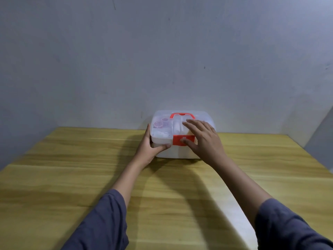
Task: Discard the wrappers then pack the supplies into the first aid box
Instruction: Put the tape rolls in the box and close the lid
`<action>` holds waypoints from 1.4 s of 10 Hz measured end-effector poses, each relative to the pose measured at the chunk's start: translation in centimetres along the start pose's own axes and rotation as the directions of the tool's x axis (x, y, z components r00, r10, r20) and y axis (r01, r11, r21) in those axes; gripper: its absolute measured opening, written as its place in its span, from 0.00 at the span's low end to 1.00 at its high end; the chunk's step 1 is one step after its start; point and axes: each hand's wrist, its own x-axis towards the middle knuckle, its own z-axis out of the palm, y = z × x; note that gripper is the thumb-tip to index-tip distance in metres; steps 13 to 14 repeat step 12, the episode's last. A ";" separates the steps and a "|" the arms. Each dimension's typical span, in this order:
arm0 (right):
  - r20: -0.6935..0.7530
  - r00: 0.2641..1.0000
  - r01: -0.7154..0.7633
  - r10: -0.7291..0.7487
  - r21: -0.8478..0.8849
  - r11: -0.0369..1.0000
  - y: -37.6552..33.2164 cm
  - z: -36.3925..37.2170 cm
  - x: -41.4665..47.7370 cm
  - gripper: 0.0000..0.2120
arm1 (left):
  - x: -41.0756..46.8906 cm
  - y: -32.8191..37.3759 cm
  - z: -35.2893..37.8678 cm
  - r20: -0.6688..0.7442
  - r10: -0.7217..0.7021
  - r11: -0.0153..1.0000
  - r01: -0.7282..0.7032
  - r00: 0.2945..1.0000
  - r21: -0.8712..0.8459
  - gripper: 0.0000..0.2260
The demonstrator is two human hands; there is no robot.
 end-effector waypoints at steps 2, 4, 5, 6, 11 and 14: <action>-0.003 0.963 -0.263 0.270 0.209 0.942 1.3 -1.1 -1.6 0.30 | -0.3 0.6 -0.7 0.062 -0.107 0.994 0.105 0.992 0.041 0.55; 0.075 0.920 -0.374 0.384 0.451 0.810 2.4 -0.7 -2.6 0.31 | 0.1 1.8 1.3 -0.016 -0.111 0.993 0.111 0.994 0.037 0.45; 0.052 0.917 -0.374 0.395 0.453 0.809 3.5 -0.5 -2.2 0.31 | 1.2 1.6 2.3 -0.038 -0.091 0.995 0.092 0.995 0.035 0.39; 0.056 0.911 -0.389 0.410 0.449 0.804 4.8 -0.2 -1.3 0.31 | 2.5 1.6 3.3 -0.050 -0.074 0.996 0.077 0.996 0.052 0.38; 0.176 0.857 -0.509 0.485 0.439 0.740 4.1 -0.8 -1.2 0.33 | 1.8 3.3 2.7 -0.058 -0.215 0.944 0.223 0.975 0.242 0.40; 0.242 0.808 -0.588 0.537 0.386 0.710 3.1 -0.7 -4.1 0.32 | -1.4 2.7 2.7 -0.094 -0.287 0.904 0.302 0.953 0.302 0.34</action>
